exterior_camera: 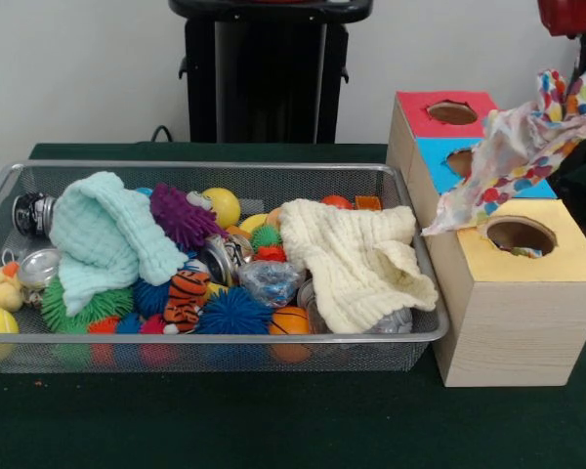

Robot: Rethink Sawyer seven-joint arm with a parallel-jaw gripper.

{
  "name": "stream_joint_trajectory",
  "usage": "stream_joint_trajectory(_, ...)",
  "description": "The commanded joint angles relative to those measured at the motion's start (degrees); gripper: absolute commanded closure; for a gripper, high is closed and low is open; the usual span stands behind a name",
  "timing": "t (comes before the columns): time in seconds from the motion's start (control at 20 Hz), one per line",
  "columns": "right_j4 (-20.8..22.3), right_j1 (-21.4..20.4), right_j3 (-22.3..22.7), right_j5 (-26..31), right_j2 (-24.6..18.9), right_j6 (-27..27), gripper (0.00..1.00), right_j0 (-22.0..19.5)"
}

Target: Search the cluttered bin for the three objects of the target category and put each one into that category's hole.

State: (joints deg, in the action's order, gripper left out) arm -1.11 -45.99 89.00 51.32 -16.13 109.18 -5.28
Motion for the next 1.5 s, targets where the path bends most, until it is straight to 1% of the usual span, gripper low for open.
stream_joint_trajectory(0.05,-5.2,3.5,0.8,-5.3,2.4,18.6,1.0,2.3)
stream_joint_trajectory(0.25,-6.7,4.7,1.2,-8.4,2.5,17.5,1.0,2.9)
stream_joint_trajectory(0.45,-7.1,5.5,3.0,-12.2,1.7,13.0,1.0,1.0)
stream_joint_trajectory(0.7,-5.3,7.0,6.3,-18.2,-0.3,6.9,1.0,-2.7)
stream_joint_trajectory(1.05,-1.1,7.5,6.7,-18.7,-3.2,-1.3,1.0,-7.0)
stream_joint_trajectory(1.2,-1.2,7.5,7.1,-18.9,-4.4,-2.0,1.0,-8.6)
stream_joint_trajectory(1.3,-1.0,7.7,8.3,-19.7,-4.9,-2.0,1.0,-9.6)
stream_joint_trajectory(1.5,-1.1,8.4,10.3,-20.6,-4.6,0.1,1.0,-10.2)
